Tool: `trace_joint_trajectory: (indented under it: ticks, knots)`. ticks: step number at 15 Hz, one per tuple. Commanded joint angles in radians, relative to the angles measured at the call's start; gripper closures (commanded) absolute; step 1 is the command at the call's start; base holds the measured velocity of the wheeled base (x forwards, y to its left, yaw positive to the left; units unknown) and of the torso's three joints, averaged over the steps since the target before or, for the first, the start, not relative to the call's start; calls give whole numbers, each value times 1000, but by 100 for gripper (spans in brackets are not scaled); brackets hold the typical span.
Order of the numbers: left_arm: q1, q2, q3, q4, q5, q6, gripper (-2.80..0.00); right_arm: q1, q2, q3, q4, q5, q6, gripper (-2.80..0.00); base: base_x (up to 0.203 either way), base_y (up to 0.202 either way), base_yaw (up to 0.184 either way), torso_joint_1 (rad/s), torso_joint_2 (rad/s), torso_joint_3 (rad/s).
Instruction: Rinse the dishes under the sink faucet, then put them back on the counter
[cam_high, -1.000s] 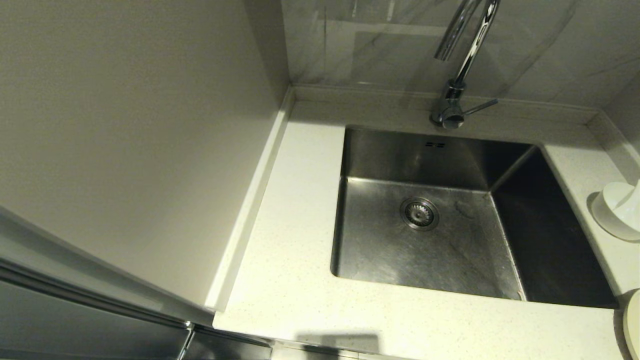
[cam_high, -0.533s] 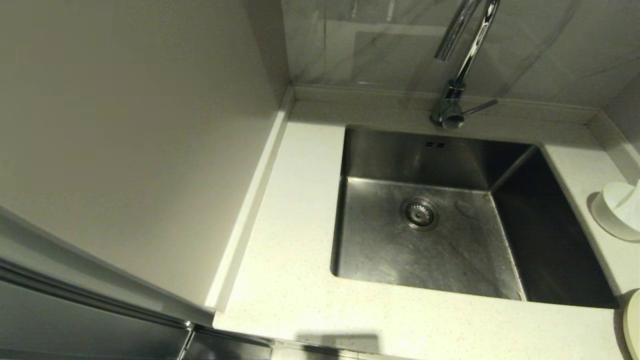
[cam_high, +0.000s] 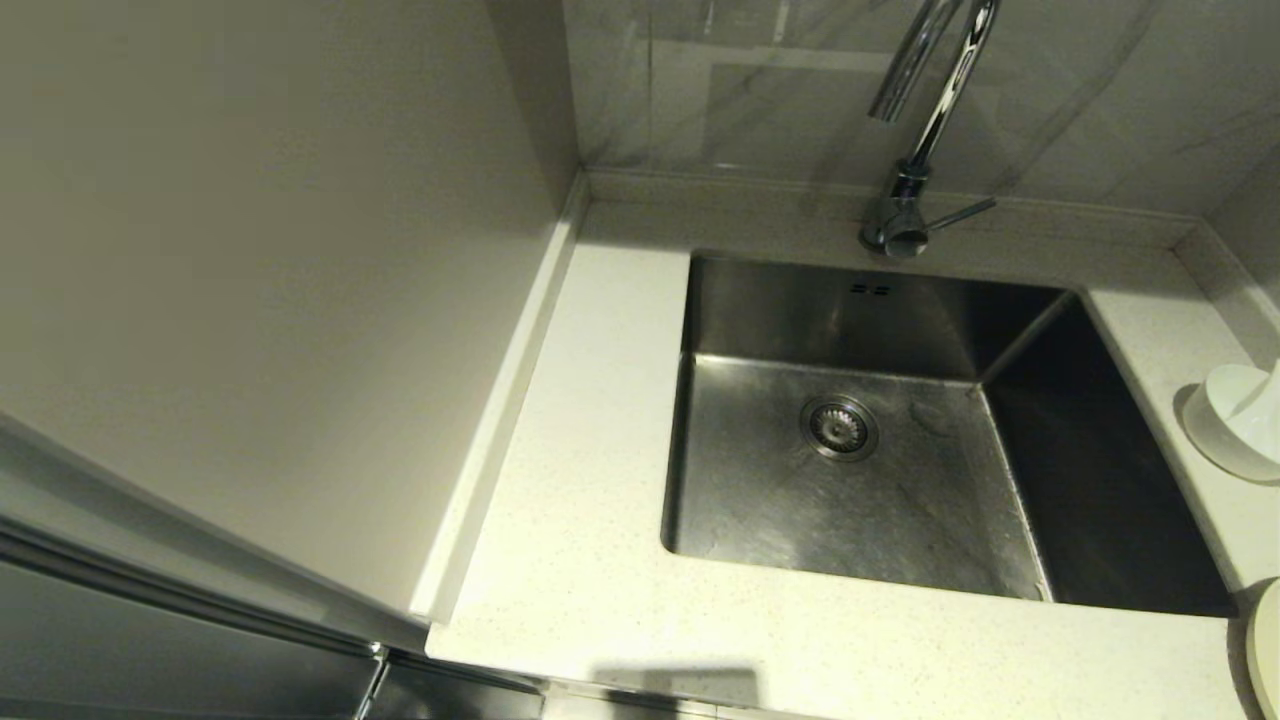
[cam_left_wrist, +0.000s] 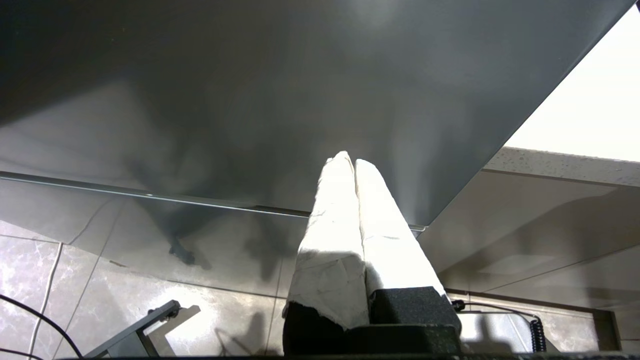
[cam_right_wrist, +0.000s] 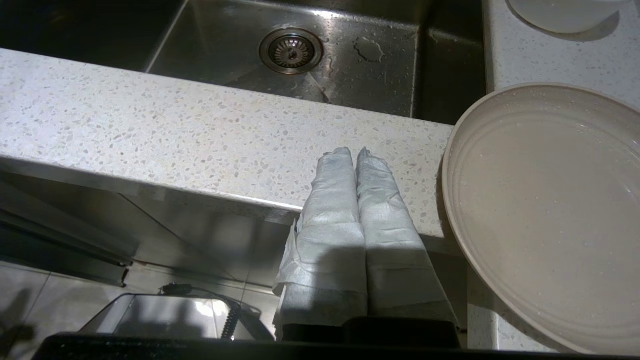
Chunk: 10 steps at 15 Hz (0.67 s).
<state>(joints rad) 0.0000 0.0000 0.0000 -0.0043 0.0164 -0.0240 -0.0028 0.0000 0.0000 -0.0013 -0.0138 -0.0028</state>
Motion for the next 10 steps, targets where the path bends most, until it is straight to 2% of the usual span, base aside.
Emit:
trace_joint_trajectory:
  ticks: [1,10]
  knots:
    - [0,-3,0,0,0,-1,0,0,2,0,0,0,0,0,0,0,0,0,0,0]
    - [0,-3,0,0,0,-1,0,1,2,-1,0,0,0,0,0,0,0,0,0,0]
